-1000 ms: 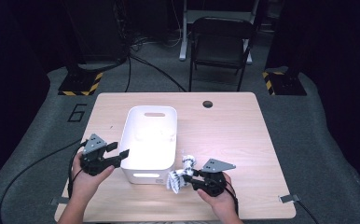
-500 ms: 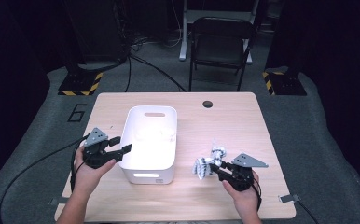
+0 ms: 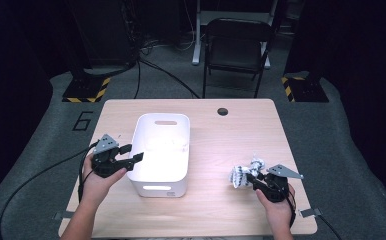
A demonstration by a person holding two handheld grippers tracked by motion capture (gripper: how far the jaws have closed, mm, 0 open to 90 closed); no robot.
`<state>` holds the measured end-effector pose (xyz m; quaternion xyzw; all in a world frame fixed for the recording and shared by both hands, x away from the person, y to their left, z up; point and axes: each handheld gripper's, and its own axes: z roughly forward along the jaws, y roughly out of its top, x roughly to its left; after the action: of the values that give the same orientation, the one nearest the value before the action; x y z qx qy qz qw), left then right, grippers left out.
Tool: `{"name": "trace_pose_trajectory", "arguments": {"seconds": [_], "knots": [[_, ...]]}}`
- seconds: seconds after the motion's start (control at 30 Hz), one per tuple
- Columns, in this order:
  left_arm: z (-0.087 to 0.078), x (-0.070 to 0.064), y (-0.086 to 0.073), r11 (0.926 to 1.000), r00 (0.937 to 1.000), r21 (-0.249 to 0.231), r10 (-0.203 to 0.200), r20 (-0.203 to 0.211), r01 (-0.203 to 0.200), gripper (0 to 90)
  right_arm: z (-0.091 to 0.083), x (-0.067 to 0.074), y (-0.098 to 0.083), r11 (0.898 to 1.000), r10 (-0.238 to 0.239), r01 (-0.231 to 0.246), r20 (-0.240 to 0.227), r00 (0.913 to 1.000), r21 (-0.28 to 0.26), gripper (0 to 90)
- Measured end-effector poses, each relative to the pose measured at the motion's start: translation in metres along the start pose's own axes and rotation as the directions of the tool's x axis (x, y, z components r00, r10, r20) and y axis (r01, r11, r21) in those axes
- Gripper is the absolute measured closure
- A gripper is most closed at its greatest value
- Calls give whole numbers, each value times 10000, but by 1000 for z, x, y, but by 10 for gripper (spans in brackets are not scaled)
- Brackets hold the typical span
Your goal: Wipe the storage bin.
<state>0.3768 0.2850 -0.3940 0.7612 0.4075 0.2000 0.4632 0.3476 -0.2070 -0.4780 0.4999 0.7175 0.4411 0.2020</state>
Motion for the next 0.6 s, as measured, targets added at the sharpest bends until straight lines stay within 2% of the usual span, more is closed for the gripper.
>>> {"name": "trace_pose_trajectory", "arguments": {"seconds": [0.13, 0.17, 0.2, 0.3, 0.4, 0.6], "knots": [[-2, 1, -1, 10000, 10000, -3, -1, -14, 1, 419, 4, -7, -4, 9996, 28, -44, 575, 9983, 273, 647], [-2, 1, -1, 10000, 10000, -3, -1, -14, 1, 419, 4, -7, -4, 9996, 28, -44, 575, 9983, 273, 647], [-4, 3, -2, 9999, 9999, -75, -87, -54, 86, 419, 8, -13, -7, 9986, 275, -315, 923, 9953, 421, 642], [-5, 5, -3, 9999, 9998, -87, -113, -150, 111, 419, 13, -20, -10, 9961, 446, -536, 1229, 9914, 705, 620], [-7, 6, -4, 9999, 9998, -40, -128, -182, 127, 418, 19, -23, -12, 9921, 775, -885, 1201, 9897, 887, 585], [-10, 9, -7, 9999, 9996, -65, -87, -270, 85, 416, 22, -22, -11, 9911, 913, -1013, 1128, 9894, 861, 506]]}}
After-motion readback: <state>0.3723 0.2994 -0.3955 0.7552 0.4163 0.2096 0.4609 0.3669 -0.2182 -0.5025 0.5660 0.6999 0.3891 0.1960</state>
